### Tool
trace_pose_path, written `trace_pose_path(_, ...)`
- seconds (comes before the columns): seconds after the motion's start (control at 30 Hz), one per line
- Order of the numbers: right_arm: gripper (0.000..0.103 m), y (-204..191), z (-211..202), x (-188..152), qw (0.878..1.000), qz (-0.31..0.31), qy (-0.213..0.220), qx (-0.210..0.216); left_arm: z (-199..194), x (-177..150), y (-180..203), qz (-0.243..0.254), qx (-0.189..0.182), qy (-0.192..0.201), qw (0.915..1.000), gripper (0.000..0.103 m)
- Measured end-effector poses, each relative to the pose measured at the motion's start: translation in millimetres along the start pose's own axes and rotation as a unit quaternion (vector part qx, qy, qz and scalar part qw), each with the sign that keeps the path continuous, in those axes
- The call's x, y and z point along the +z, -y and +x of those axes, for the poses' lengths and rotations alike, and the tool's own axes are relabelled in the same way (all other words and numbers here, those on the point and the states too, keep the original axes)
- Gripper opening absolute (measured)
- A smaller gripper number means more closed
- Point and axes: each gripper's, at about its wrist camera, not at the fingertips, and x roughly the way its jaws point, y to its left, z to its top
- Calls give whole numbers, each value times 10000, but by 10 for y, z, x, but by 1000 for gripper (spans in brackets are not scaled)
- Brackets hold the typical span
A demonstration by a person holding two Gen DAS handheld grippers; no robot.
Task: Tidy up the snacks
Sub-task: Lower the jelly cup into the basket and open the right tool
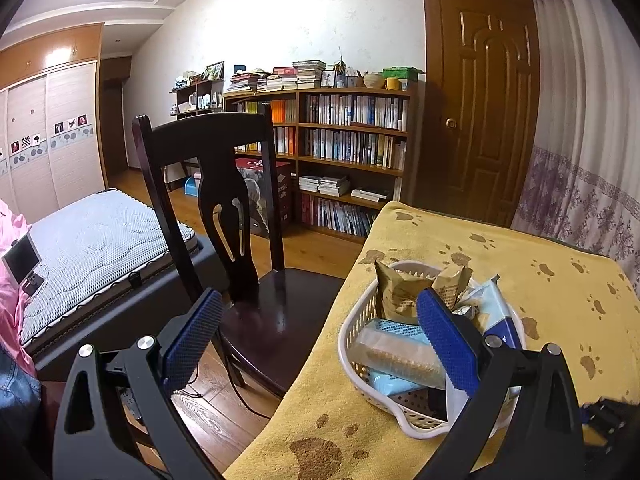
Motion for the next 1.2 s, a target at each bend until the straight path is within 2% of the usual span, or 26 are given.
trace_pose_path(0.17, 33, -49, -205, 322, 9992, 39, 381, 145, -8, -1, -25, -17, 6, -1, 10000, 99)
trace_pose_path(0.33, 33, -202, -290, 658, 9970, 72, 607, 471, -9, 14, -63, -75, 14, 28, 10000, 99)
trace_pose_path(0.53, 34, -432, 0, 1027, 9957, 162, 370, 832, -2, 31, -124, -141, 24, 33, 9999, 99)
trace_pose_path(0.7, 35, -388, 89, 1135, 9928, 458, 315, 1062, 10, 47, -197, -256, 48, 20, 9997, 99)
trace_pose_path(0.93, 37, -204, -27, 1036, 9928, 649, 416, 914, 11, 39, -184, -219, 58, -17, 9997, 99)
trace_pose_path(1.07, 53, -224, -71, 893, 9961, 487, 479, 551, -24, 34, -113, -89, 9, 3, 10000, 99)
trace_pose_path(1.2, 61, -308, -115, 797, 9984, 172, 530, 67, -38, 23, -72, 37, -1, -2, 10000, 99)
